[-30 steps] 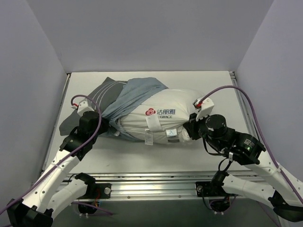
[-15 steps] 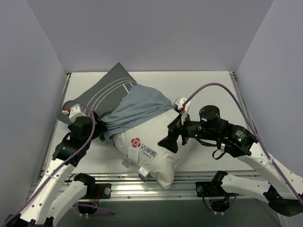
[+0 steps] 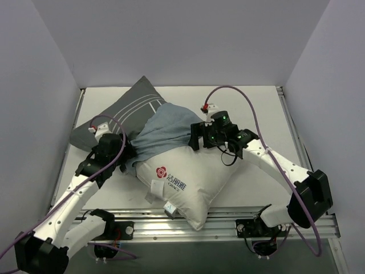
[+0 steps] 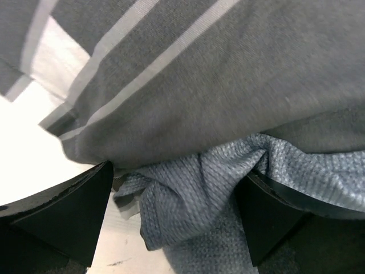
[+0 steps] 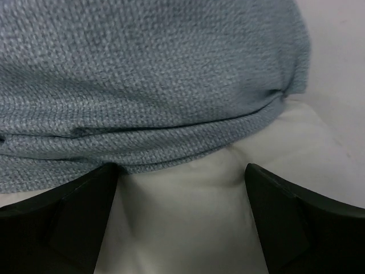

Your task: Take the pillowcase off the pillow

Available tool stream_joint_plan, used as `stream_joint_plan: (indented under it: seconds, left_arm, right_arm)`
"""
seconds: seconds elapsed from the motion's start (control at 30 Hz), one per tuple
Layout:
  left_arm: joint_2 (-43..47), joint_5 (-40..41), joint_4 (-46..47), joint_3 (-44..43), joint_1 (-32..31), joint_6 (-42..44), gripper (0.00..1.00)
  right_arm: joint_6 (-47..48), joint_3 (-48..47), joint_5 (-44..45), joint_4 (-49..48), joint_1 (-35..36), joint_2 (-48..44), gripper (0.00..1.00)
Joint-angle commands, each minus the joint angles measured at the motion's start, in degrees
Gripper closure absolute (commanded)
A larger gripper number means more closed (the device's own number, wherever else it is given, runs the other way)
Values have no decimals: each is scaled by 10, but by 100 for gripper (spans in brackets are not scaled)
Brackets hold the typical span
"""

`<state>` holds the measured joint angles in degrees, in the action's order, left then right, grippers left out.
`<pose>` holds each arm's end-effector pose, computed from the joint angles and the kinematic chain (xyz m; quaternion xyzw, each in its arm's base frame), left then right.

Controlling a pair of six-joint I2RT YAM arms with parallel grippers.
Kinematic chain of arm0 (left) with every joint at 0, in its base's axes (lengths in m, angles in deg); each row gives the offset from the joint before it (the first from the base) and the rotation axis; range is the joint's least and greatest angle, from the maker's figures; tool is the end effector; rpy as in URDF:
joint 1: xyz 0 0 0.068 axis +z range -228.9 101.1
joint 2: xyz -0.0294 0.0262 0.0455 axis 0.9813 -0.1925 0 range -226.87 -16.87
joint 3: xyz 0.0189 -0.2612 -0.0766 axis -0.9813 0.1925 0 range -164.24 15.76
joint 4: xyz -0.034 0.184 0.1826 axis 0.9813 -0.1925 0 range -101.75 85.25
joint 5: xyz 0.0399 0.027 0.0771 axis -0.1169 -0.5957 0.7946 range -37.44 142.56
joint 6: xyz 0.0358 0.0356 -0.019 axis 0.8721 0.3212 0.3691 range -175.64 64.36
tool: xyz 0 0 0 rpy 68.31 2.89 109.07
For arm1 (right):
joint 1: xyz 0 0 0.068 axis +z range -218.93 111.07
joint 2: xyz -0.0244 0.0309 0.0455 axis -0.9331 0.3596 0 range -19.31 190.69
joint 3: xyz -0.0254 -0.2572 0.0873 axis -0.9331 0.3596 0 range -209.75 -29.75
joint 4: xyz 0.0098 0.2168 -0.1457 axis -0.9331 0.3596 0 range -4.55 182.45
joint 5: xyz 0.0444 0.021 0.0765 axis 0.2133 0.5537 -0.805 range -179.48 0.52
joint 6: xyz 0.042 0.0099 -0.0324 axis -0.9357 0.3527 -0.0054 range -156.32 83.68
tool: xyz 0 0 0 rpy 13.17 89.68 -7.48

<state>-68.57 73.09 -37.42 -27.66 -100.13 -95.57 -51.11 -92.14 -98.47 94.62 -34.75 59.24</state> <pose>0.1803 -0.0567 0.2744 -0.2184 0.8713 -0.0682 0.4341 0.2602 0.1835 0.3149 -0.1831 0.8232 0.2813 0.4579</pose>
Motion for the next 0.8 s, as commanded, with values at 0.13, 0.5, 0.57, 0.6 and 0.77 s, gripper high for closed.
stream_joint_plan:
  seconds: [0.13,0.5,0.57,0.6,0.77]
  left_arm:
    - [-155,-107,172,-51,2,23,6]
    - [-400,-285,295,-269,-7,59,6]
    - [-408,-278,285,-292,-4,66,6]
    - [-406,-273,280,-301,-3,75,6]
    - [-358,-234,223,-320,11,99,6]
  right_arm:
    - [-51,83,-94,-92,140,-38,15]
    - [-120,114,21,-179,213,-33,15]
    - [-116,106,44,-180,188,-21,14]
    - [-115,104,46,-186,176,-7,14]
    - [-99,96,33,-220,113,26,14]
